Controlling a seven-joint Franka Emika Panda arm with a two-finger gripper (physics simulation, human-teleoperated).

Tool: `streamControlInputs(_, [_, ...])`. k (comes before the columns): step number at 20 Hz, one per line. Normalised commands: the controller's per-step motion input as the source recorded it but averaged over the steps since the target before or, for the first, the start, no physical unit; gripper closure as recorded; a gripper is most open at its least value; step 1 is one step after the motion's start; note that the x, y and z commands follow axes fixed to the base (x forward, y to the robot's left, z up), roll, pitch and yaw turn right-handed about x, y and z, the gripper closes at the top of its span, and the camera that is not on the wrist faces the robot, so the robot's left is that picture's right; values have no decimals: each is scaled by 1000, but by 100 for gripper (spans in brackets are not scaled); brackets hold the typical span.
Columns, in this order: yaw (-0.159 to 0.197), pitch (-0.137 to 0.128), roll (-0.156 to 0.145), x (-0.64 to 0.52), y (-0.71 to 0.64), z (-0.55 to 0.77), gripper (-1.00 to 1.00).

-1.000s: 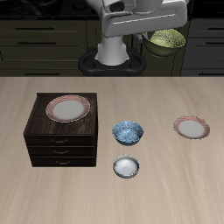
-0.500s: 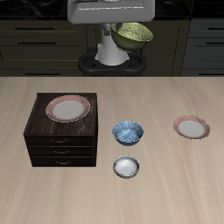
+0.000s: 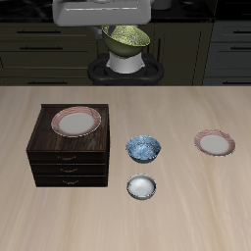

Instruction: Place the green bowl onto the plate that is on top of the cabinet

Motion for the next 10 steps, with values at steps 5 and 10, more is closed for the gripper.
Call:
streamControlInputs(5, [-14, 3, 19, -35, -313, 40, 100])
streamControlInputs(10, [38, -5, 9, 4, -380, 5, 100])
